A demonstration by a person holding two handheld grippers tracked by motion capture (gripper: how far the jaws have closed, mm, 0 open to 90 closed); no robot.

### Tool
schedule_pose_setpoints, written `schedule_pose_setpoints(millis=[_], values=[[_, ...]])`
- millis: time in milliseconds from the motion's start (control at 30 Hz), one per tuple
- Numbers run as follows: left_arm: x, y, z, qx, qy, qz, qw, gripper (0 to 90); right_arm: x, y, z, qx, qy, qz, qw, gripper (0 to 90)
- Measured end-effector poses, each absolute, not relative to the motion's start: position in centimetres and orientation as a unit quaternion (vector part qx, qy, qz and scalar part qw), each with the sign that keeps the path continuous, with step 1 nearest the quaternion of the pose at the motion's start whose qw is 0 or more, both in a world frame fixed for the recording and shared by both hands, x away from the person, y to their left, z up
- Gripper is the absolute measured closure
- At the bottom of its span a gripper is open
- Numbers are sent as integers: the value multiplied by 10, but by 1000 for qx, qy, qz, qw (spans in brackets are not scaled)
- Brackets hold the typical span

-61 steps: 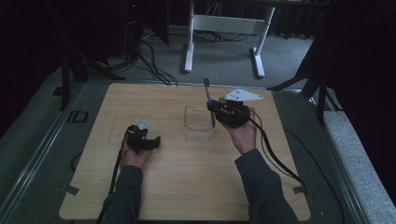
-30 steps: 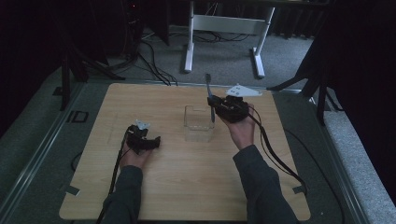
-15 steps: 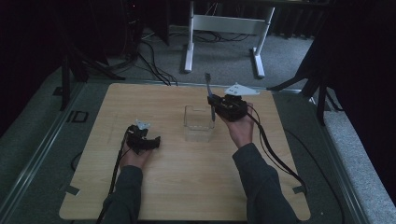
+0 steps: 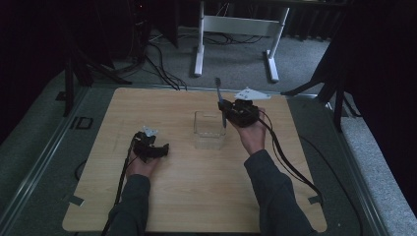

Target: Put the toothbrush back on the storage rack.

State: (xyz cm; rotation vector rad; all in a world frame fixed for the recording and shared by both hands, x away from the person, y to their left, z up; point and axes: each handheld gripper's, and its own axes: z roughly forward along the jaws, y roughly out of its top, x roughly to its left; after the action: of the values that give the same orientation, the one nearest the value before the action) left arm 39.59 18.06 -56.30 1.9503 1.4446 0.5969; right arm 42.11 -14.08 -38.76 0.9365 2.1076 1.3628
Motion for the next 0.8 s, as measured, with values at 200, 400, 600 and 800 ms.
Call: schedule_pose_setpoints(millis=[200, 400, 600, 800], values=[[396, 181, -563, 741, 548, 227, 316, 186, 422, -140, -389, 341, 768, 492, 229, 784], [396, 181, -563, 740, 548, 227, 316, 186, 424, -138, -392, 340, 771, 488, 229, 784], [396, 181, -563, 740, 548, 227, 316, 186, 426, -137, -394, 340, 773, 484, 228, 784], [396, 181, -563, 740, 548, 227, 316, 187, 427, -135, -397, 339, 777, 480, 225, 784]])
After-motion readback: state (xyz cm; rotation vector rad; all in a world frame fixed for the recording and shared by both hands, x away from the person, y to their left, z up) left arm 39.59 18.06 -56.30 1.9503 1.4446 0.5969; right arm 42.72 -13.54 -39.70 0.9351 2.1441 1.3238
